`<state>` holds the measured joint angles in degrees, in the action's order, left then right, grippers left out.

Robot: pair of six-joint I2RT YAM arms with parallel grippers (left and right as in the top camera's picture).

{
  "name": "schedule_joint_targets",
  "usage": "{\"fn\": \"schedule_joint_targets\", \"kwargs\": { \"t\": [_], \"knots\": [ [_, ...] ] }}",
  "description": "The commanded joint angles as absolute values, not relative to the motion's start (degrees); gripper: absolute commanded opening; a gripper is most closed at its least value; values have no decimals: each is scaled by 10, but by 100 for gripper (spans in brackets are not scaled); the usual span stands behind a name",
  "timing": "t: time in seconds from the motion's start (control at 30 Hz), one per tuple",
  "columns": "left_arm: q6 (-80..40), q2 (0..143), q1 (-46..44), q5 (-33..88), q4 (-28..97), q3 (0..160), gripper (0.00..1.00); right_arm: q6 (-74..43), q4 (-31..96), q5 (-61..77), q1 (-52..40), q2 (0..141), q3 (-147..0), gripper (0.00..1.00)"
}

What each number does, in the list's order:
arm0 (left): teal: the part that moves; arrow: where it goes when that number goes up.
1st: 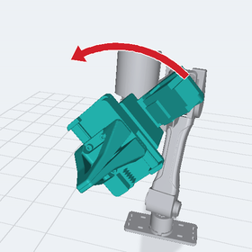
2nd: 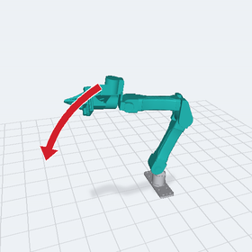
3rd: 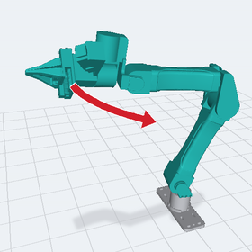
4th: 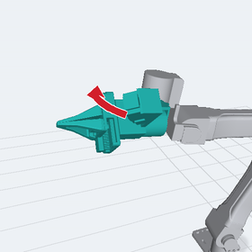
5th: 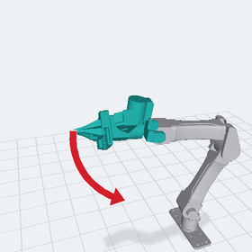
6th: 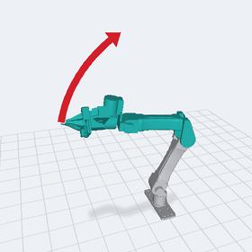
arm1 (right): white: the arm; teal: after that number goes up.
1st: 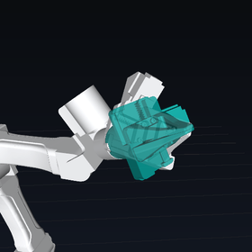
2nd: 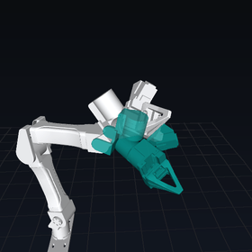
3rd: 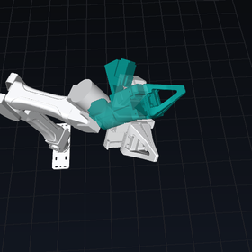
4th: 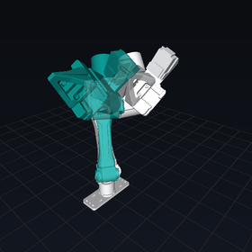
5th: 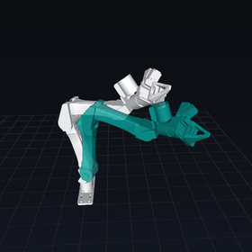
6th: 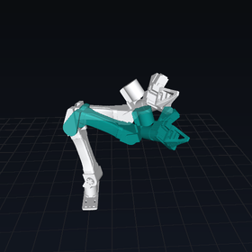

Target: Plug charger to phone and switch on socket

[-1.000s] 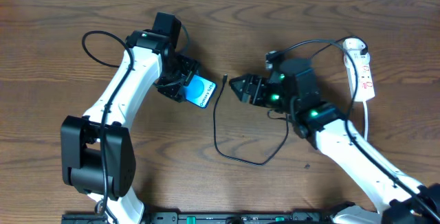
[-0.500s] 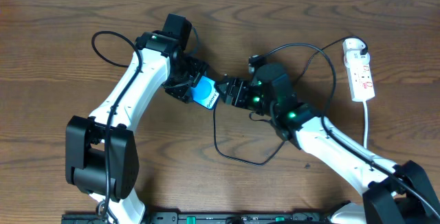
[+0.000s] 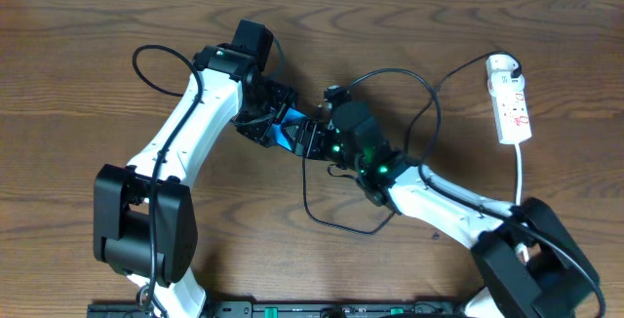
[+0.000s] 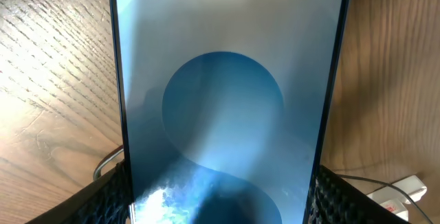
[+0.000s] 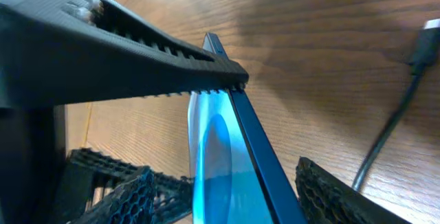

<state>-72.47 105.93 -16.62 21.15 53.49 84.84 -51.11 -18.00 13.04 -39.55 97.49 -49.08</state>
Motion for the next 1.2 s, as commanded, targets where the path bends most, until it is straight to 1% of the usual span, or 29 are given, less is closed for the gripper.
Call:
{"fn": "schedule_joint_targets", "kwargs": {
  "t": [0.0, 0.07, 0.4, 0.47, 0.77, 0.9, 0.93, 0.97, 1.1, 1.17],
  "knots": [
    [-734, 1046, -169, 220, 535, 854, 59, -519, -203, 119, -402, 992, -499, 57],
    [-734, 1046, -169, 221, 535, 854, 59, -519, -213, 119, -402, 996, -499, 51],
    [-734, 1046, -169, 220, 535, 854, 60, -536, -217, 119, -402, 997, -499, 11],
    [-734, 1046, -169, 220, 535, 854, 59, -545, -217, 119, -400, 997, -499, 1],
    [-726, 1046, -168, 220, 535, 854, 59, -573, -217, 141, -366, 995, -499, 1],
    [-654, 1046, -162, 221, 535, 854, 61, -585, -204, 168, -329, 984, -499, 1],
    [-632, 1046, -159, 224, 535, 854, 70, -593, -202, 176, -316, 979, -499, 1],
    [-608, 1046, -154, 235, 533, 854, 73, -601, -201, 185, -305, 976, -499, 1],
    [-501, 1046, -131, 340, 486, 854, 73, -657, -202, 201, -260, 955, -499, 1],
    [-470, 1046, -120, 408, 451, 854, 83, -699, -211, 201, -240, 943, -499, 1]
  ]
}}
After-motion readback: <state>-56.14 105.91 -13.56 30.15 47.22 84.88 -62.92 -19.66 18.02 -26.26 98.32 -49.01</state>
